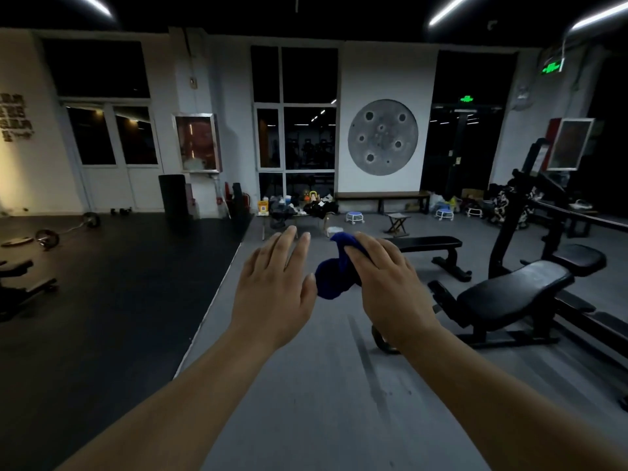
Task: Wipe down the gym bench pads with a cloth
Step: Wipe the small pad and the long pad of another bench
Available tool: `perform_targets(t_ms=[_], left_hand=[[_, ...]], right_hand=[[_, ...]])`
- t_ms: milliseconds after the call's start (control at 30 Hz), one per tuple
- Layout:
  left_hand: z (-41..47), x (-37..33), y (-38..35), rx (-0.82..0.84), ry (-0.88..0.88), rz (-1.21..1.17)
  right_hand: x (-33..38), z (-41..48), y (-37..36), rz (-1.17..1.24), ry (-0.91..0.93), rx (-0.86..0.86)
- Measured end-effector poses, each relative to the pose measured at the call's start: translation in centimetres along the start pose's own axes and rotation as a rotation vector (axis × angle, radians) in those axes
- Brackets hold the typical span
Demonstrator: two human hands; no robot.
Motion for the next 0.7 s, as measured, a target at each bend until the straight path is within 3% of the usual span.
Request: perform_targets(t_ms=[333,700], left_hand=[[19.8,0.2,-20.6,0.06,-0.029,-0.017],[39.8,5.6,-44.5,0.056,-0.091,-0.102]], right_hand=[[-19.0,15.5,-16.2,0.016,-0.044,-0.006],[-34.8,32.1,-34.9,-0.082,-0.125,0.036]])
Point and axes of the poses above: each hand's wrist, its own z-axis towards the middle knuckle, its own y-axis out of the back of the hand, x = y × z, the point moved 9 cm from there along z, towards the middle knuckle, and after that the axes turned 14 degrees about z, right-handed, at the moved point
